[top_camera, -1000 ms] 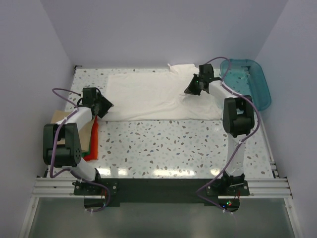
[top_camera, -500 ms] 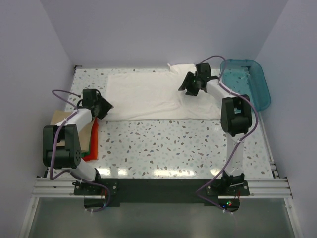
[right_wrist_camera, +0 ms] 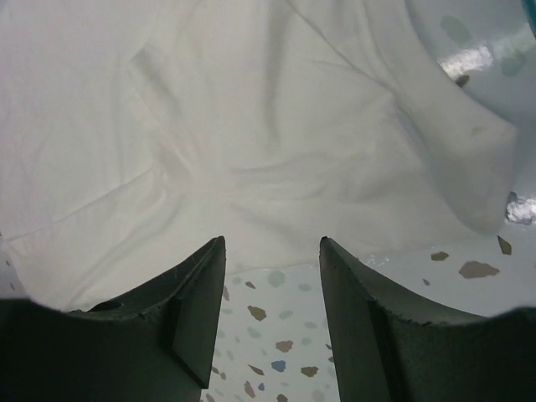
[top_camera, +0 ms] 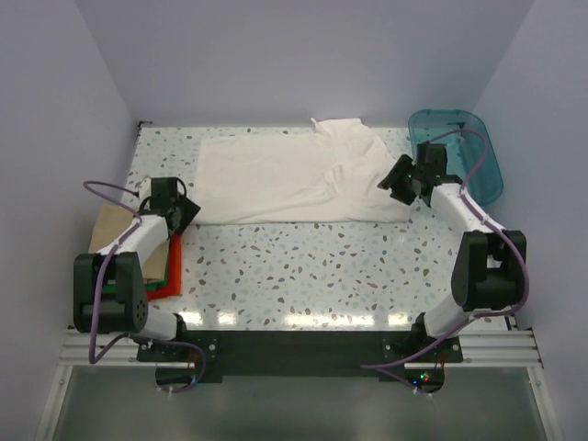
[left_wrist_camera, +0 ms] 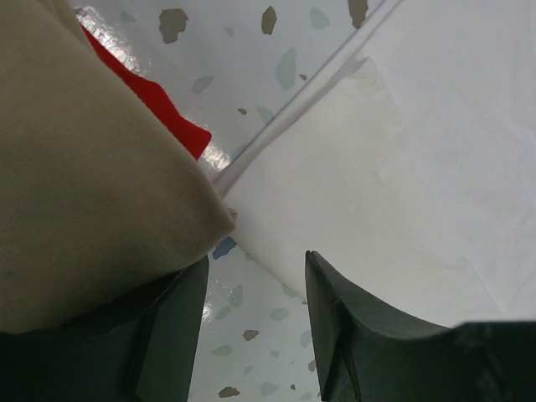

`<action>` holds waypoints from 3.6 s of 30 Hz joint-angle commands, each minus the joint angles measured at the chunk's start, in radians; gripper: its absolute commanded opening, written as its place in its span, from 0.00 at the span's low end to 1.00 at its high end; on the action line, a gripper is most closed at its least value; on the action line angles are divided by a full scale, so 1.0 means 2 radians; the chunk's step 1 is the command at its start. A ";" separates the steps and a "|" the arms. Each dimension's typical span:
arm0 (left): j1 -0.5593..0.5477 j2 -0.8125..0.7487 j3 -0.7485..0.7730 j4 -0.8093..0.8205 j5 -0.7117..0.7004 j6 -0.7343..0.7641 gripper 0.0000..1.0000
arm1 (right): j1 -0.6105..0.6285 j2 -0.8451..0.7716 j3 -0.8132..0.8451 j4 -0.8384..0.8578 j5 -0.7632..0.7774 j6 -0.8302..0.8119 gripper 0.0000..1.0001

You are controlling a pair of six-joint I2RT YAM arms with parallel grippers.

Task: Fold and stack the t-shirts
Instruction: Fold the tshirt

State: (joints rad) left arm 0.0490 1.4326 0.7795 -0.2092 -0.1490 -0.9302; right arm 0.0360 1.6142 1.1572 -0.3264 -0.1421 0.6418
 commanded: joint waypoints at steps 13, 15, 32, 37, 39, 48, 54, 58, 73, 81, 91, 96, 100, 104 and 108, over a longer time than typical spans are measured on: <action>-0.002 0.070 0.001 0.031 -0.032 -0.031 0.53 | -0.053 -0.010 -0.079 0.017 0.021 0.000 0.52; -0.002 0.072 0.001 0.031 -0.034 -0.033 0.52 | -0.060 -0.008 -0.083 0.017 0.024 0.000 0.52; -0.002 0.078 0.013 0.025 -0.040 -0.032 0.29 | -0.090 0.011 -0.102 0.033 0.039 -0.006 0.53; -0.002 0.081 0.017 0.026 -0.038 -0.030 0.22 | -0.090 0.023 -0.102 0.045 0.034 0.001 0.53; -0.002 0.081 0.017 0.027 -0.037 -0.029 0.18 | -0.090 0.030 -0.101 0.049 0.032 0.003 0.52; -0.004 0.084 0.029 0.025 -0.034 -0.027 0.00 | -0.090 0.044 -0.087 0.057 0.032 0.010 0.21; -0.005 0.071 0.038 0.007 -0.040 -0.021 0.00 | -0.090 0.027 -0.077 0.034 0.035 0.004 0.00; -0.005 0.042 0.035 -0.010 -0.054 -0.020 0.00 | -0.093 -0.015 -0.084 0.009 0.043 -0.001 0.00; -0.005 -0.104 -0.042 -0.092 -0.087 -0.028 0.00 | -0.176 -0.168 -0.174 -0.071 0.018 -0.030 0.00; -0.005 -0.234 -0.120 -0.144 -0.096 -0.053 0.00 | -0.220 -0.260 -0.220 -0.154 0.002 -0.043 0.00; -0.005 -0.285 -0.141 -0.180 -0.085 -0.060 0.31 | -0.224 -0.322 -0.240 -0.193 0.016 -0.037 0.29; -0.004 -0.305 -0.132 -0.154 -0.061 -0.031 0.56 | -0.225 -0.308 -0.226 -0.175 -0.022 -0.065 0.47; -0.005 -0.287 -0.117 -0.093 -0.022 0.007 0.58 | -0.214 -0.296 -0.227 -0.123 -0.093 -0.075 0.50; -0.014 -0.204 -0.076 -0.047 -0.004 0.030 0.58 | -0.132 -0.296 -0.195 -0.088 -0.017 -0.058 0.55; -0.020 -0.123 -0.023 -0.016 -0.008 0.062 0.58 | -0.060 -0.237 -0.128 -0.060 0.039 -0.056 0.55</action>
State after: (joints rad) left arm 0.0166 1.1103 0.6441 -0.3649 -0.1764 -0.8890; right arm -0.1333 1.0897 0.7906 -0.5594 -0.1677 0.5301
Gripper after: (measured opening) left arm 0.581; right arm 0.550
